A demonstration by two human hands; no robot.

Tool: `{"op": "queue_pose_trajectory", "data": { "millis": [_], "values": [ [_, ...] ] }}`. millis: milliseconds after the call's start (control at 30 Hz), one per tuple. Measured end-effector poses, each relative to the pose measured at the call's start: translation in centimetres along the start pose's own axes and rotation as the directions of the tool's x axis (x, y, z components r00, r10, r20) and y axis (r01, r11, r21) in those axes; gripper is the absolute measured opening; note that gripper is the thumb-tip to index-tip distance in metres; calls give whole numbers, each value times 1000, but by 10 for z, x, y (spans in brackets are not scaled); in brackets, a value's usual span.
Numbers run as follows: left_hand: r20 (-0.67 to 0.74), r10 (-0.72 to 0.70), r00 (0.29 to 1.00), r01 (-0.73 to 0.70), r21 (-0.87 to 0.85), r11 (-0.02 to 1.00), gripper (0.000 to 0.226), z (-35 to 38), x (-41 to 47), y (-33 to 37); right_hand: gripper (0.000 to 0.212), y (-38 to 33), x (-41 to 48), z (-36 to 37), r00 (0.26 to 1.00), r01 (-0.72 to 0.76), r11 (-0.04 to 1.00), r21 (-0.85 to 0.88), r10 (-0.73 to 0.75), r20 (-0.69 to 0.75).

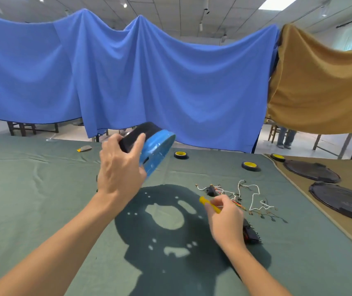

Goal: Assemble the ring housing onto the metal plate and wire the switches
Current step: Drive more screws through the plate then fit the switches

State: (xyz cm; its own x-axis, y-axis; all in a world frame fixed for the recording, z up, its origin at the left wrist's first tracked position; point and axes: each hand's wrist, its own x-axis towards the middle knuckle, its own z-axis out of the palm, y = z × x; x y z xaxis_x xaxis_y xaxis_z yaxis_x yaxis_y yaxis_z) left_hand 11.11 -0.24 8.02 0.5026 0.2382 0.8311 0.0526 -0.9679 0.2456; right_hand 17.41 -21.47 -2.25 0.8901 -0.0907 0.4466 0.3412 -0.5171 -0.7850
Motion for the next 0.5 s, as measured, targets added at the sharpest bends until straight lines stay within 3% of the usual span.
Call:
{"op": "queue_pose_trajectory", "data": {
  "millis": [67, 133, 300, 500],
  "values": [
    [-37, 166, 985, -159, 135, 978, 68, 9, -5, 3, 14, 4, -4, 1, 983, 185, 975, -124, -181, 45],
    [-22, 271, 962, -261, 195, 945, 69, 17, -8, 5, 13, 6, -4, 2, 965, 254, 941, -223, -233, 118],
    [36, 482, 875, -474, 259, 842, 62, 37, -20, -8, 9, 10, -1, 3, 943, 298, 878, -374, -210, 260],
    [120, 719, 685, -721, 259, 643, 49, 61, -53, -12, 15, 8, 1, 4, 958, 211, 910, -356, -121, 259]
  ]
}}
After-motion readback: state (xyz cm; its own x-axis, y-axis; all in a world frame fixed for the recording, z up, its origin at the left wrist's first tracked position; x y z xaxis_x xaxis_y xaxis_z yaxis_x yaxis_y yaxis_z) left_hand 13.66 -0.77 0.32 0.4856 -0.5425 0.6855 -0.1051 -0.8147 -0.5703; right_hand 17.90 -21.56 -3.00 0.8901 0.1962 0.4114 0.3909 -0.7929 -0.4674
